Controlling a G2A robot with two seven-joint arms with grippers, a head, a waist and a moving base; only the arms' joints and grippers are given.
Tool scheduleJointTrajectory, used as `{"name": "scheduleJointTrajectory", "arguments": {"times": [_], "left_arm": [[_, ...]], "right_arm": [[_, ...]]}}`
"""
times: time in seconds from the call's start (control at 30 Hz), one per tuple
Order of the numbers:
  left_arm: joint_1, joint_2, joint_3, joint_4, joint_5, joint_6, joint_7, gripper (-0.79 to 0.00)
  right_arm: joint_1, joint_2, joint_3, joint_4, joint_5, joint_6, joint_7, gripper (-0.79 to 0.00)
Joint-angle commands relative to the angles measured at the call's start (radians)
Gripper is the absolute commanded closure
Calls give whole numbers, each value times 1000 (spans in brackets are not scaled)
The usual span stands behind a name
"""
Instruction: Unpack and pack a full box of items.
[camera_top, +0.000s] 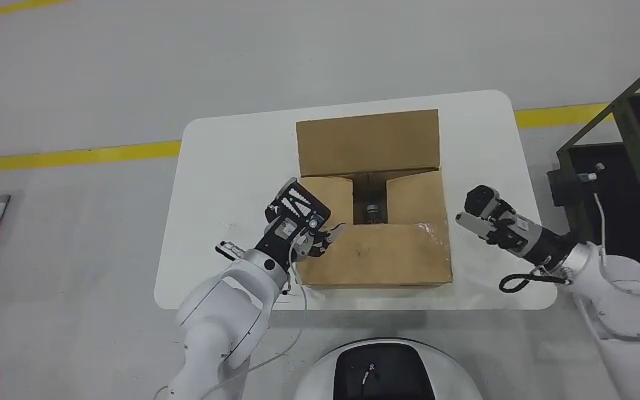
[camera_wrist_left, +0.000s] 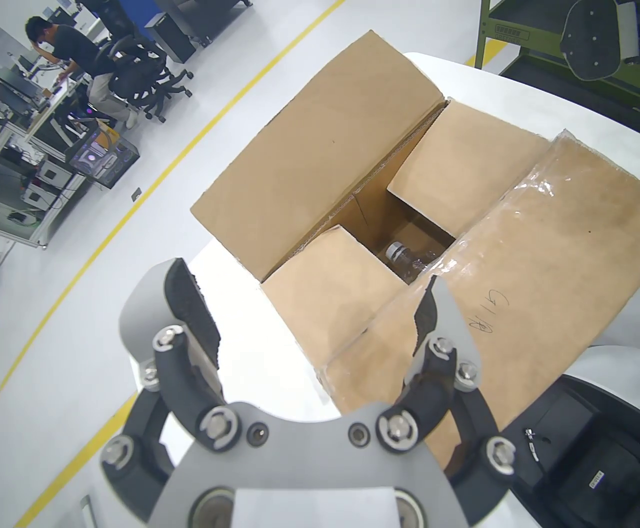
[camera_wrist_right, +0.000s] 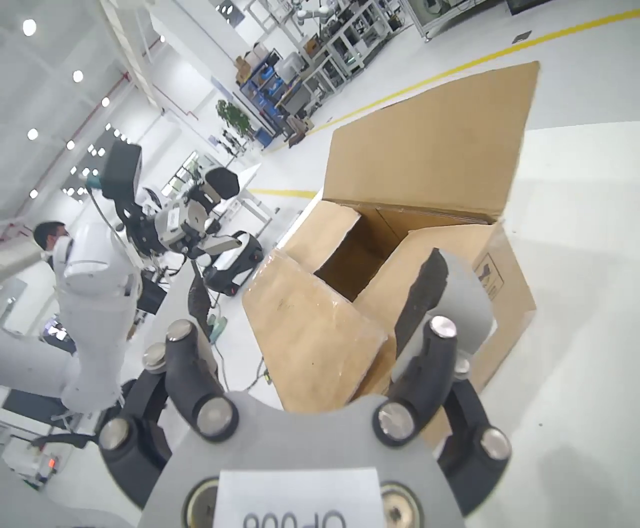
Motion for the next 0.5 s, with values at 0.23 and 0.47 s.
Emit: {"name": "scheduleJointTrajectory", "arguments": {"times": [0.23, 0.47], "left_arm": [[0, 0, 0, 0, 0, 0, 0, -785], [0, 0, 0, 0, 0, 0, 0, -785]], "right_arm": [[64, 17, -10, 75, 133, 74, 174, -299], [82, 20, -48, 101, 141, 74, 174, -336]]}}
